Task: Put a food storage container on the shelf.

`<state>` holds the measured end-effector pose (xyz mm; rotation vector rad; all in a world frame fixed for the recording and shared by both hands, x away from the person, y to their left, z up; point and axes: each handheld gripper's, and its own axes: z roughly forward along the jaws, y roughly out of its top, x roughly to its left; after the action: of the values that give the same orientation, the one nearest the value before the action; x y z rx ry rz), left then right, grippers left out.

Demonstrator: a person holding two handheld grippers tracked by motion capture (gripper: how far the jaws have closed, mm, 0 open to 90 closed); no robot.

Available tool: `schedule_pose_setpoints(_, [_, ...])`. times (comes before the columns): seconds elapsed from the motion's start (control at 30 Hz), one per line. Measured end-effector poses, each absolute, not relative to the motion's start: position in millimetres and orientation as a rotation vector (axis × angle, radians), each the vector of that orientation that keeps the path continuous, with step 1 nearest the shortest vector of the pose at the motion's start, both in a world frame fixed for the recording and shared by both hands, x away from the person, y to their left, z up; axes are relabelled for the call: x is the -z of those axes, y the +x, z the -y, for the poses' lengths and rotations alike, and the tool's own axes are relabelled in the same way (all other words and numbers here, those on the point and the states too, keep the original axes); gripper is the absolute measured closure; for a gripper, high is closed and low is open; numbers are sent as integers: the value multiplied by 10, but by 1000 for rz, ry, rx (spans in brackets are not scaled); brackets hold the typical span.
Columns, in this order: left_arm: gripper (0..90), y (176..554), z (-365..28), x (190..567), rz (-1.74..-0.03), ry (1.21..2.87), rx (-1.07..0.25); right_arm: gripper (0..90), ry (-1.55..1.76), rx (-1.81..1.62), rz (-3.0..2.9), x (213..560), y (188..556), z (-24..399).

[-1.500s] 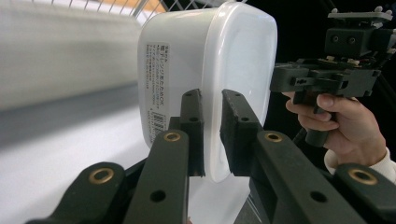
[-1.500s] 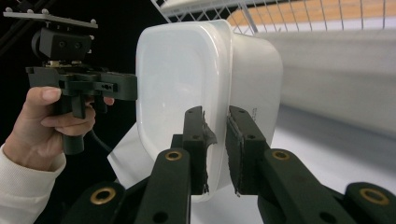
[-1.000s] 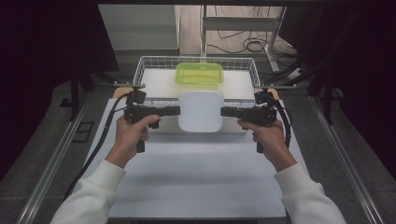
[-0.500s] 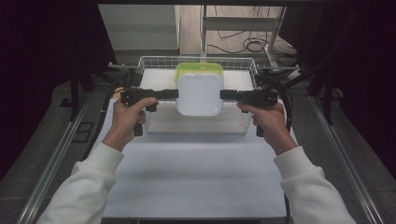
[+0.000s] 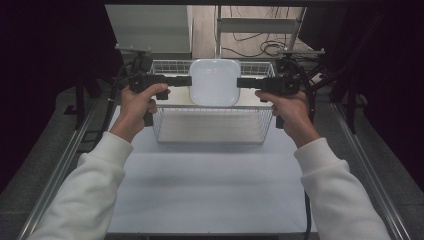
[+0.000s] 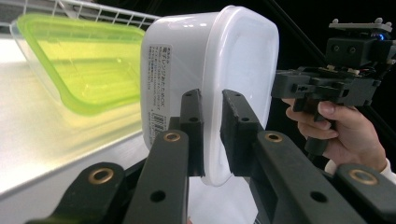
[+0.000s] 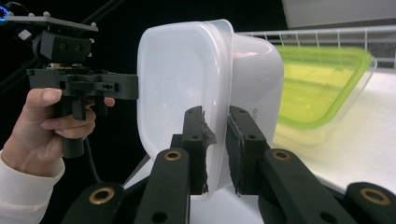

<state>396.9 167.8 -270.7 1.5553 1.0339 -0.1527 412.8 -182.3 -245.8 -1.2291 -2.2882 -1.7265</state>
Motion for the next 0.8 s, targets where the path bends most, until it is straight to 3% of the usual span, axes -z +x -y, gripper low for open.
schedule_pose_setpoints(0.8, [792, 4577, -1754, 2599, -1100, 1528, 181, 769, -1267, 1690, 2254, 2362, 4751, 1739])
